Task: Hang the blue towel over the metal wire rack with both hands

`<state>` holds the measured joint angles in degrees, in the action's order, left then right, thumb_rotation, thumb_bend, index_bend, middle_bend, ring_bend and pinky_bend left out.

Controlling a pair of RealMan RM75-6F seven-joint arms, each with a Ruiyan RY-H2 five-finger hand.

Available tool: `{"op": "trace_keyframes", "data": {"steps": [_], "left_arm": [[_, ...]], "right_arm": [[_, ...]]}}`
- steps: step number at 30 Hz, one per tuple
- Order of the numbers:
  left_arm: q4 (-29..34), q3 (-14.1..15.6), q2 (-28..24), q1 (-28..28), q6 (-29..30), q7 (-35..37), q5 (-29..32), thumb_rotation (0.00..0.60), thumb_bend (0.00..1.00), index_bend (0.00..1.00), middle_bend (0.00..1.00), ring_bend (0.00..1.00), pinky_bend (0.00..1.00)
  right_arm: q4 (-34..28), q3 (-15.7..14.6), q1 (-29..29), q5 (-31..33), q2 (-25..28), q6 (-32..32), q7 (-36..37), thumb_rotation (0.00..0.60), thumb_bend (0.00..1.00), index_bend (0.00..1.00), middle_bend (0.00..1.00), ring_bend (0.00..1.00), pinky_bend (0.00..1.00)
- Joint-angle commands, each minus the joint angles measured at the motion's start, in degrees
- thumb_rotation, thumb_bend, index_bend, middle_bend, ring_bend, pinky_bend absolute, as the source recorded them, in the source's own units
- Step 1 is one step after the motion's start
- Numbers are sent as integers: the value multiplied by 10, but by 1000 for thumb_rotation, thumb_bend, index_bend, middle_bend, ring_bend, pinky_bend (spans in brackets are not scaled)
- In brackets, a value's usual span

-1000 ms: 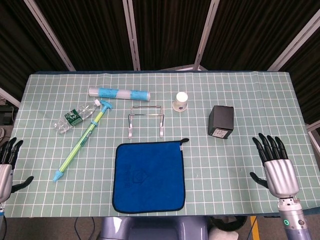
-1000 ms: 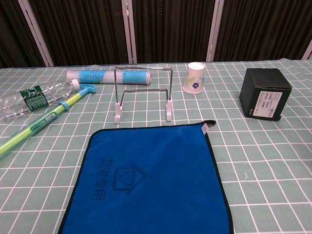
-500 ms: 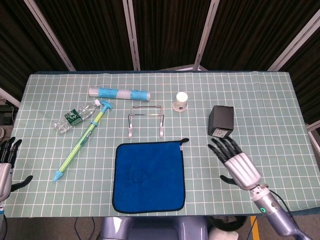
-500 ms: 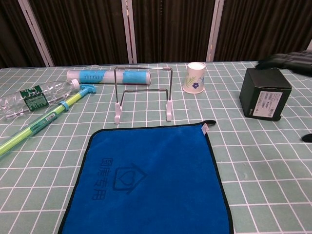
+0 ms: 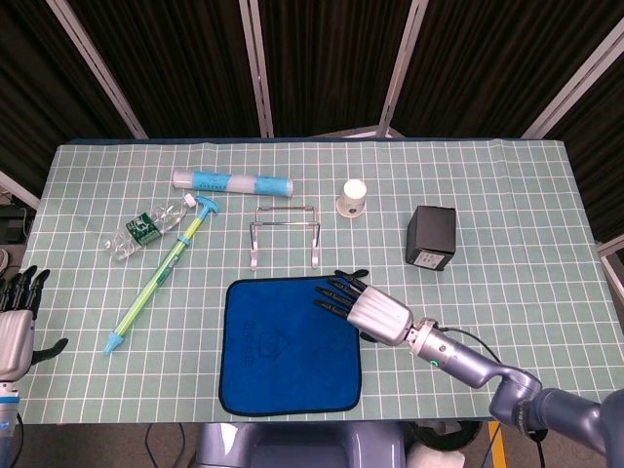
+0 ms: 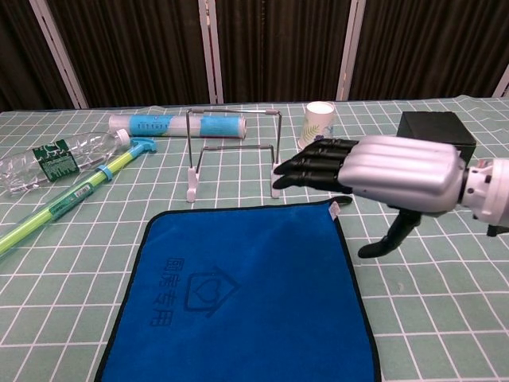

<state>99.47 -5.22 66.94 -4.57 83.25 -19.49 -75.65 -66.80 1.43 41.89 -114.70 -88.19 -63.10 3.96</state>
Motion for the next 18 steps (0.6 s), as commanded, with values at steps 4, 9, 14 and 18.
{"op": "trace_keyframes", "data": {"steps": [4,9,14,18], "left_arm": [[-3,0,2,-7,-11,1,7,600,0,0,0,0,0],[-6,3,5,-12,-19,-2,10,600,0,0,0,0,0],[-6,5,6,-12,-16,-5,10,600,0,0,0,0,0],[-5,6,8,-13,-16,-10,12,600,0,0,0,0,0]], "right_arm": [[58,-31,25,-7,-43,4,-2,600,54,80,0,0,0],[75,-43,33,-3,-49,1,-7,600,55,84,0,0,0],[79,-61,37,-1,-38,-2,-11,600,54,85,0,0,0],[90,-73,37,6,-40,-4,-9,600,54,86,0,0,0]]}}
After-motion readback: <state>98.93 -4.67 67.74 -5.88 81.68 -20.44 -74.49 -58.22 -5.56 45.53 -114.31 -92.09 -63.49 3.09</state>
